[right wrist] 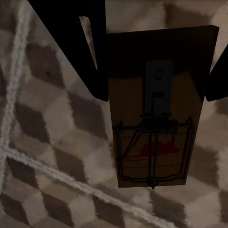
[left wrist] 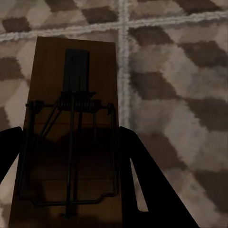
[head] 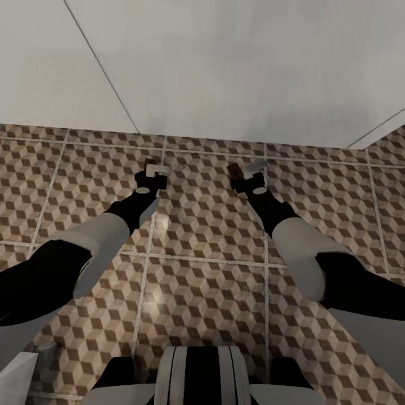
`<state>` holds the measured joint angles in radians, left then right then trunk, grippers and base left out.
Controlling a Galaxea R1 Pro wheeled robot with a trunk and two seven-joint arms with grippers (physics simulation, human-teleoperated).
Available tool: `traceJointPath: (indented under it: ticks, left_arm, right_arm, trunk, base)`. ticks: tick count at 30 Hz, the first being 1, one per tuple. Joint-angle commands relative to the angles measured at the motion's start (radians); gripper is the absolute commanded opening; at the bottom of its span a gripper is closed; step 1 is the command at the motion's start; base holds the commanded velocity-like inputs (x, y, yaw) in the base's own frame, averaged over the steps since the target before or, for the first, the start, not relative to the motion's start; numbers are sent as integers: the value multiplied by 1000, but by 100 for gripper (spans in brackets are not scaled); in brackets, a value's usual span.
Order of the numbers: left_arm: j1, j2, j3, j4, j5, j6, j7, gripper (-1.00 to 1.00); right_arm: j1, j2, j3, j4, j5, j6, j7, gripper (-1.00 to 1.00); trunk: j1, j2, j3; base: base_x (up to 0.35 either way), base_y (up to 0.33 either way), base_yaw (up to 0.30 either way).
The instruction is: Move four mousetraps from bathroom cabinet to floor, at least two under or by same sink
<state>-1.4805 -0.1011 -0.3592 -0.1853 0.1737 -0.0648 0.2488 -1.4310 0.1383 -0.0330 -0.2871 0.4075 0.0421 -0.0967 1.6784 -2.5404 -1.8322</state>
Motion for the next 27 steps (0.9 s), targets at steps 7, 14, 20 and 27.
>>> traceJointPath:
  ticks: [7, 14, 20, 27]
  left_arm:
    - [1, 0, -9, 1, 10, -4, 4, -100]
    - [2, 0, -9, 1, 10, -4, 6, -100]
    - [2, -1, -9, 1, 10, -4, 6, -100]
    - [6, -6, -10, 11, 10, -5, 4, -100]
  right_arm:
    - [0, 1, -4, 3, 7, 4, 0, -100]
    - [0, 1, -4, 3, 7, 4, 0, -100]
    - [0, 1, -4, 5, 7, 4, 0, -100]
    - [0, 0, -4, 34, 7, 3, 0, -100]
  trunk:
    - [0, 0, 0]
    - [0, 0, 0]
    - [0, 0, 0]
    - [0, 0, 0]
  base:
    - [103, 0, 0]
    - [142, 0, 0]
    - [34, 0, 0]
    - [2, 0, 0]
